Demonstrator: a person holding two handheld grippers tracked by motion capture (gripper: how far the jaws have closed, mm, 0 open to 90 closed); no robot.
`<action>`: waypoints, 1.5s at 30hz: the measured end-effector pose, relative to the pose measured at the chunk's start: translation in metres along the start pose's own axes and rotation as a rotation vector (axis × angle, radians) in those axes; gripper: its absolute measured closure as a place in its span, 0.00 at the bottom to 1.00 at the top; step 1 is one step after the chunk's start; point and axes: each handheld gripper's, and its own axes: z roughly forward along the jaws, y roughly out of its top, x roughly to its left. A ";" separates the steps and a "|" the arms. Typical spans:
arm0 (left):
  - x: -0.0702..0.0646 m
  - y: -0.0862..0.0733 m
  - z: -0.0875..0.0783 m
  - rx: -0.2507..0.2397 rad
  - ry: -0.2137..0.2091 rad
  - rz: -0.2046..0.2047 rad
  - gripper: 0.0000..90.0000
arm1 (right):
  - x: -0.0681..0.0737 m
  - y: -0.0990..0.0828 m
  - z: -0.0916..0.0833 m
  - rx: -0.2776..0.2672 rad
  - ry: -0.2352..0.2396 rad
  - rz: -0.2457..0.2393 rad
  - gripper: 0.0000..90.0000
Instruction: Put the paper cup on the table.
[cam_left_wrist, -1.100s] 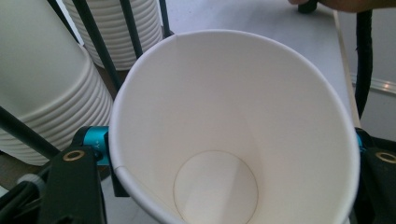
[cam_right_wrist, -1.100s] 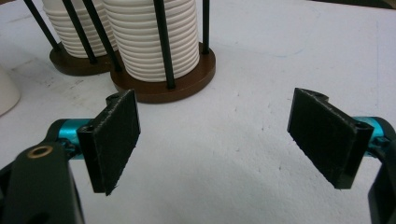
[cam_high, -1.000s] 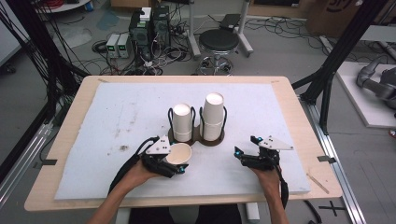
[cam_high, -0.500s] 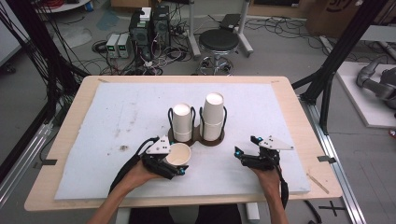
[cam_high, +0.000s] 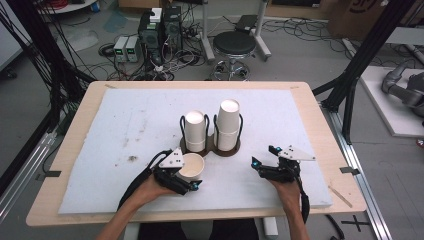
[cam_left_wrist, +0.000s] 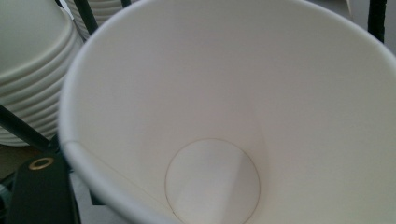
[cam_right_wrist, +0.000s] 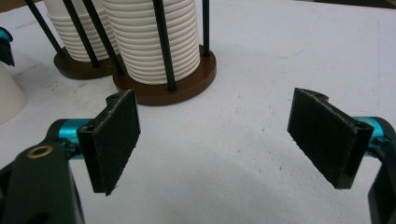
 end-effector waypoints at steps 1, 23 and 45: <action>0.000 -0.001 0.000 0.002 0.001 -0.001 0.19 | 0.000 0.000 0.000 -0.001 0.000 0.000 0.19; 0.007 -0.015 -0.026 -0.063 -0.028 -0.008 0.17 | 0.000 0.000 -0.001 -0.002 0.004 0.003 0.19; 0.042 -0.073 -0.118 -0.155 0.204 -0.113 0.15 | -0.003 0.000 0.001 0.014 0.036 0.020 0.19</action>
